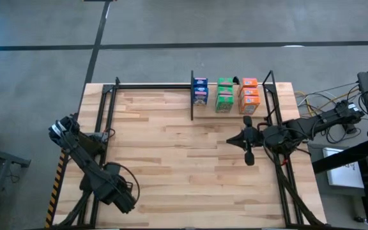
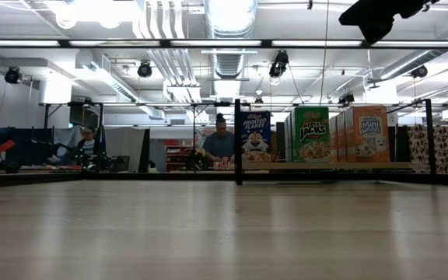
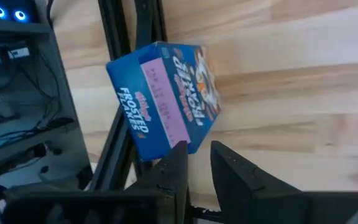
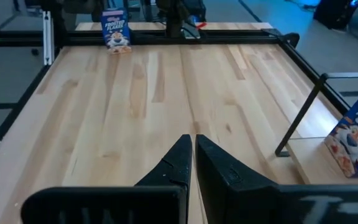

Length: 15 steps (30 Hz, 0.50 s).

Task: Stack cereal on shelf
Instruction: Put the blue cereal box on the shelf aligned with the other blue cereal box on the shelf

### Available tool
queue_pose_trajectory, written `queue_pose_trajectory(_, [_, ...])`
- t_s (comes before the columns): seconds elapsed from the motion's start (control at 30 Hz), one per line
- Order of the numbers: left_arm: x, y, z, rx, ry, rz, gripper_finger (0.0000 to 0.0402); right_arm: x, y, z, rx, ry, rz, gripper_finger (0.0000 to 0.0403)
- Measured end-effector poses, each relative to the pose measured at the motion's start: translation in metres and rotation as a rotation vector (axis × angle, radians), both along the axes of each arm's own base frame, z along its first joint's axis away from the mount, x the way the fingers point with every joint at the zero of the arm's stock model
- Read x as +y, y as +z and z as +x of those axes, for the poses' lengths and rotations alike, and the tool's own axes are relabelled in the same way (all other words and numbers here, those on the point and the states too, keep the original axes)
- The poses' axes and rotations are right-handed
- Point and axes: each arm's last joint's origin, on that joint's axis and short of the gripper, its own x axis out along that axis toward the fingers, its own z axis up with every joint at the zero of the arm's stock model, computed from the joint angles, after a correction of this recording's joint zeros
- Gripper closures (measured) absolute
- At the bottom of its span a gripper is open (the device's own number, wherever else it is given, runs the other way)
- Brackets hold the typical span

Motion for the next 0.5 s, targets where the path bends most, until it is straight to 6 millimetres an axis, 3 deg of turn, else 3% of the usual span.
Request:
queue_pose_trajectory(0.23, [0.0008, 0.0022, -0.0016, -0.007, 0.053, 0.017, 0.0296, 0.0000, 0.0001, -0.0001, 0.001, 0.018, -0.043, 0.0390])
queue_pose_trajectory(0.5, [0.0019, -0.0035, -0.0052, 0.024, 0.116, 0.046, 0.0172, -0.0001, 0.0001, -0.0002, 0.002, 0.023, -0.056, 0.0390])
